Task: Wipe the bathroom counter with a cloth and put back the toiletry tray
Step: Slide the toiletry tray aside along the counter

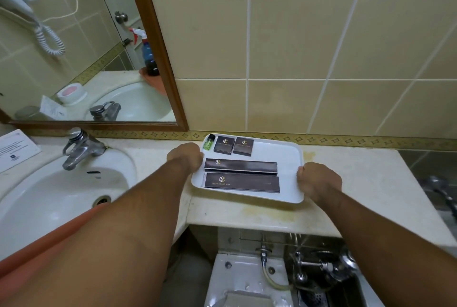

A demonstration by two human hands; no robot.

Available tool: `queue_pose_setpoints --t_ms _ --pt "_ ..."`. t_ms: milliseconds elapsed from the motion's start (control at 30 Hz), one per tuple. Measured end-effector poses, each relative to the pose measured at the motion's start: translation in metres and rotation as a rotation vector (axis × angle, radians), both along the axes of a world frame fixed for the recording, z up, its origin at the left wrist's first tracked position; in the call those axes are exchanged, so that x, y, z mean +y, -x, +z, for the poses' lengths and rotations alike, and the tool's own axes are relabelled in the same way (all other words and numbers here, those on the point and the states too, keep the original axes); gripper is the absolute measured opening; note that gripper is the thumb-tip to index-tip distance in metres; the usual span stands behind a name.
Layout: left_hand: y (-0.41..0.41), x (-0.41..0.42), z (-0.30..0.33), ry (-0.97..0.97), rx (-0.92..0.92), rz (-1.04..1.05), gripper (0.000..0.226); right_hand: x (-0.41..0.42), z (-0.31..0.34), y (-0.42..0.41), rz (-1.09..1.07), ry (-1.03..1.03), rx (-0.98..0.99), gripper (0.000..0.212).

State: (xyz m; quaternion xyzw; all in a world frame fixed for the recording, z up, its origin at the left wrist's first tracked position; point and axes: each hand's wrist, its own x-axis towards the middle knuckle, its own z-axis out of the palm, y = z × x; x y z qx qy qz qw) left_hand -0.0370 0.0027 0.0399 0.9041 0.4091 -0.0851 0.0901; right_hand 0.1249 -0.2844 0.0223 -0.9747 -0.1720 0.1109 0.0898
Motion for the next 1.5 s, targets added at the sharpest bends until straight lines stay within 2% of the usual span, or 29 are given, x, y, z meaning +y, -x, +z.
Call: queue_pose_setpoints --t_ms 167,400,533,767,1033,1167,1267,1367,1500 --pt "-0.010 -0.038 -0.001 -0.028 -0.061 -0.078 0.034 -0.055 0.005 0.025 -0.120 -0.049 0.104 0.020" --pt "-0.081 -0.133 -0.009 0.088 -0.199 -0.175 0.030 -0.170 0.001 0.054 -0.400 -0.174 0.280 0.033" --pt "-0.134 -0.190 -0.011 0.118 -0.224 -0.253 0.029 -0.222 0.000 0.054 -0.560 -0.334 0.390 0.028" --pt "-0.248 -0.276 -0.009 0.128 -0.232 -0.431 0.023 -0.278 -0.028 0.024 -0.774 -0.583 0.385 0.028" --pt "-0.333 -0.321 -0.030 0.142 -0.140 -0.592 0.028 -0.287 -0.055 -0.004 -0.918 -0.708 0.467 0.043" --pt "-0.345 -0.319 -0.046 0.097 -0.061 -0.632 0.025 -0.281 -0.062 -0.008 -0.949 -0.764 0.493 0.041" --pt "-0.349 -0.317 -0.055 0.094 -0.015 -0.663 0.030 -0.272 -0.062 -0.016 -0.955 -0.824 0.508 0.031" --pt "-0.343 -0.313 -0.058 0.054 -0.031 -0.655 0.033 -0.264 -0.059 -0.025 -0.935 -0.834 0.536 0.024" --pt "-0.321 -0.304 -0.053 0.035 -0.133 -0.589 0.027 -0.264 -0.057 -0.031 -0.865 -0.773 0.583 0.034"
